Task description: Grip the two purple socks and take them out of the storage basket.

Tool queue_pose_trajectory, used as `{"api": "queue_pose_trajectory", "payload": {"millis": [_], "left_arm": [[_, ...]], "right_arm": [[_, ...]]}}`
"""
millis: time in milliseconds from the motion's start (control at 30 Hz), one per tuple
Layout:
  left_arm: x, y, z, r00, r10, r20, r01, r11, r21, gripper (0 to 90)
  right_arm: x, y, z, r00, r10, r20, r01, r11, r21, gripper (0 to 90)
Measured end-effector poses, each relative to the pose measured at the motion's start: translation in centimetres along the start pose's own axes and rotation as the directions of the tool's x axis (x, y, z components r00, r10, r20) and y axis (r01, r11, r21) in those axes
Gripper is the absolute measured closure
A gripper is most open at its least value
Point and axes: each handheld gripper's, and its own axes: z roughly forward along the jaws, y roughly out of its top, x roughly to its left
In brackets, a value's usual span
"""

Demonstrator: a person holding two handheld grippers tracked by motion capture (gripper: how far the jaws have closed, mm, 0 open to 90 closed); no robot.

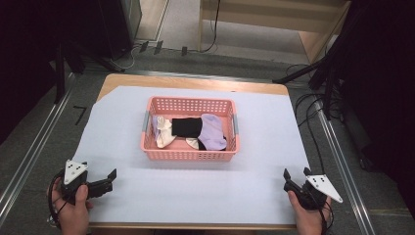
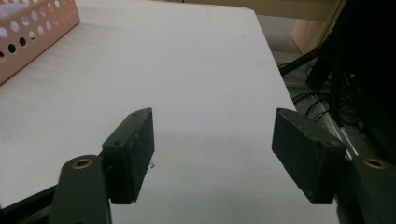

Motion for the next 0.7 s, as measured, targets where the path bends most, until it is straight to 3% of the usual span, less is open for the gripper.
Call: {"api": "queue_pose_trajectory", "payload": {"millis": [267,467,600,700], "left_arm": [[0.1,0.0,-0.1,1.0000,0.003,0.006,-0.003,1.0000,-0.003,0.5],[0.2,0.0,-0.2,1.0000,-0.001,0.008,0.001,1.0000,-0.005,0.5],[0.1,0.0,-0.1,1.0000,-0.002,0.007,0.002,1.0000,-0.007,0.5],[0.1,0.0,-0.2,0.9999,-0.005,0.009,0.005,1.0000,-0.008,0.5]], "right_arm": [[0.7,0.9,-0.8,0.9996,0.026,0.008,-0.026,0.999,-0.041,46.8],[1.4,2.4,-1.4,0.9989,0.047,-0.004,-0.047,0.998,-0.037,48.6],[2.5,3.3,-1.3,0.9998,0.015,-0.011,-0.015,0.999,-0.033,48.9],[3.0,3.8,-1.3,0.9995,0.019,-0.027,-0.020,0.999,-0.039,47.9]]}}
